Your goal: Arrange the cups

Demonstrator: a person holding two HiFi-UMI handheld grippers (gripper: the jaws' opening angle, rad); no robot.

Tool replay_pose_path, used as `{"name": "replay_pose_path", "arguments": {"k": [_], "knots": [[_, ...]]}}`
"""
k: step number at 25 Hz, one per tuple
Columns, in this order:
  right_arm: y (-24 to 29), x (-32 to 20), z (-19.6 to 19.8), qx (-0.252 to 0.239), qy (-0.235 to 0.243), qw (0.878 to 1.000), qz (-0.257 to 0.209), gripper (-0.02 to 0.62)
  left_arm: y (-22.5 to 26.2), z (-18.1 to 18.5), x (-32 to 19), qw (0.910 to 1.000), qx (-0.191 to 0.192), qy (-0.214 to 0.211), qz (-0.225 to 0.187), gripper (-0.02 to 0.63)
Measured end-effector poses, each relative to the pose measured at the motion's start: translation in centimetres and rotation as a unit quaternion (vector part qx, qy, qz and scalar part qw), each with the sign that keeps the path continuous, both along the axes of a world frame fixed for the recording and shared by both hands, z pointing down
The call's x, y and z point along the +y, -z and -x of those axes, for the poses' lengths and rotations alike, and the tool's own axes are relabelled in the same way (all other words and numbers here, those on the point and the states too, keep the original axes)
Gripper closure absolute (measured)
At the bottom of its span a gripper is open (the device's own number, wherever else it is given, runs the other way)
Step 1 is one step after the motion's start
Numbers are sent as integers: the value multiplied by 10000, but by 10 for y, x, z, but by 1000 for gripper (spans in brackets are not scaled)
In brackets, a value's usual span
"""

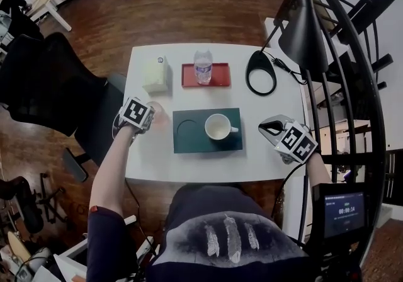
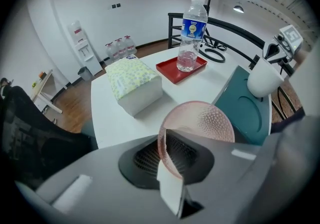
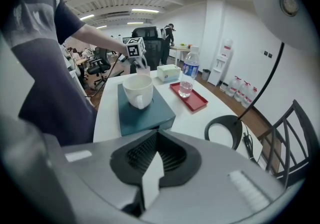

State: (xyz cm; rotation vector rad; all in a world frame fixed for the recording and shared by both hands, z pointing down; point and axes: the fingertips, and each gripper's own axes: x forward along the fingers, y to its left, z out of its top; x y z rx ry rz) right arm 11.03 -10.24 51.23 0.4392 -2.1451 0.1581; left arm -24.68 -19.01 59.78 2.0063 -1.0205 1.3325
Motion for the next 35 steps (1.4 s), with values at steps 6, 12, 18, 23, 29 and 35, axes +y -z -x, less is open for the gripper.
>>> {"name": "replay_pose_path", "arguments": {"k": [6, 12, 18, 23, 29, 35], "knots": [[0, 6, -4, 34, -37, 10000, 59, 594, 4, -2, 4, 9999, 134, 79, 29, 572], [0, 7, -5, 45, -11, 9999, 100, 594, 6, 3, 9, 9991, 285, 265, 147, 574], [8, 0, -8, 94, 23, 9999, 41, 594, 20, 9, 9, 9989, 261, 357, 159, 575], [20, -10, -5, 79, 86, 9999, -123, 594, 66, -16, -6, 9975, 644, -23, -276, 575], [24, -8, -1, 138, 216, 9995, -189, 594, 114, -49, 1, 9930, 835, -692, -475, 575], [36, -14, 4, 23, 219, 9992, -340, 594, 127, -77, 23, 9854, 769, -1507, -197, 575]]}}
